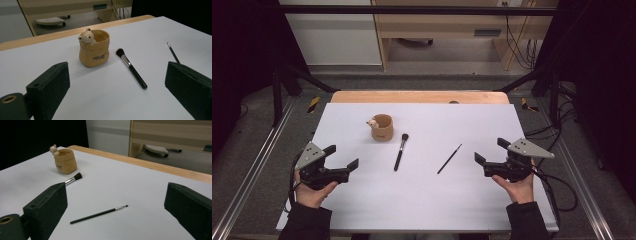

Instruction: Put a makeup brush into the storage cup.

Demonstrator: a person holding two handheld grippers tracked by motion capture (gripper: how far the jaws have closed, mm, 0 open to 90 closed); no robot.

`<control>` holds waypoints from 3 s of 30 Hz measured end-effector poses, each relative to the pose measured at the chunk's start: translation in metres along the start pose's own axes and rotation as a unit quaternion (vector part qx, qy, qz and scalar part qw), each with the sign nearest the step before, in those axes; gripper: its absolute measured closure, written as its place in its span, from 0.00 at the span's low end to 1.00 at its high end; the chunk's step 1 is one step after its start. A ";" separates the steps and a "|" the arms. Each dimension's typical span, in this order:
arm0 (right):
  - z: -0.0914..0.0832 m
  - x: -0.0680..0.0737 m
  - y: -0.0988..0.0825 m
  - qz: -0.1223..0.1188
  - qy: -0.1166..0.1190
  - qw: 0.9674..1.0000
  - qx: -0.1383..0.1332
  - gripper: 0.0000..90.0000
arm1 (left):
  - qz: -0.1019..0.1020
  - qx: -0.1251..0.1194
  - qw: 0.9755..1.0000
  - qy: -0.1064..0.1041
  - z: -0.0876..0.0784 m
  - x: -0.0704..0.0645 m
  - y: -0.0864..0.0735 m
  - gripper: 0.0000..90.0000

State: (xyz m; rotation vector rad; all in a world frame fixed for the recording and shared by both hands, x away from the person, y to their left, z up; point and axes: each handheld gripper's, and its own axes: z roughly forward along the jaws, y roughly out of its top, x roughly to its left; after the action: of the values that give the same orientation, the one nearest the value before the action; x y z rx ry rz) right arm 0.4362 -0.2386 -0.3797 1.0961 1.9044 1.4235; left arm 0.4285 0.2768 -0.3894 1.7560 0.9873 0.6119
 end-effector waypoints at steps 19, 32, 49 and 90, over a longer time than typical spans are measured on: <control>0.006 0.005 0.001 -0.003 -0.015 1.000 0.008 0.06 | -0.001 0.011 1.000 -0.001 0.005 0.001 -0.007 0.06; 0.013 0.015 0.009 -0.013 -0.013 1.000 0.010 0.06 | 0.001 0.020 1.000 -0.001 0.007 0.000 -0.011 0.06; 0.042 0.030 0.015 -0.014 -0.025 0.998 0.048 0.07 | 0.007 0.023 1.000 0.002 0.005 0.000 -0.012 0.06; 0.120 0.044 -0.025 0.015 -0.050 0.987 0.153 0.08 | 0.014 0.027 1.000 -0.003 0.007 -0.005 -0.012 0.06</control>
State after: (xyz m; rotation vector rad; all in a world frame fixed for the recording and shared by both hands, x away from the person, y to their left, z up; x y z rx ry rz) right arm 0.4998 -0.1414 -0.4379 1.3153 2.0874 1.0909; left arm 0.4271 0.2711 -0.4035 1.8206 0.9849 0.6017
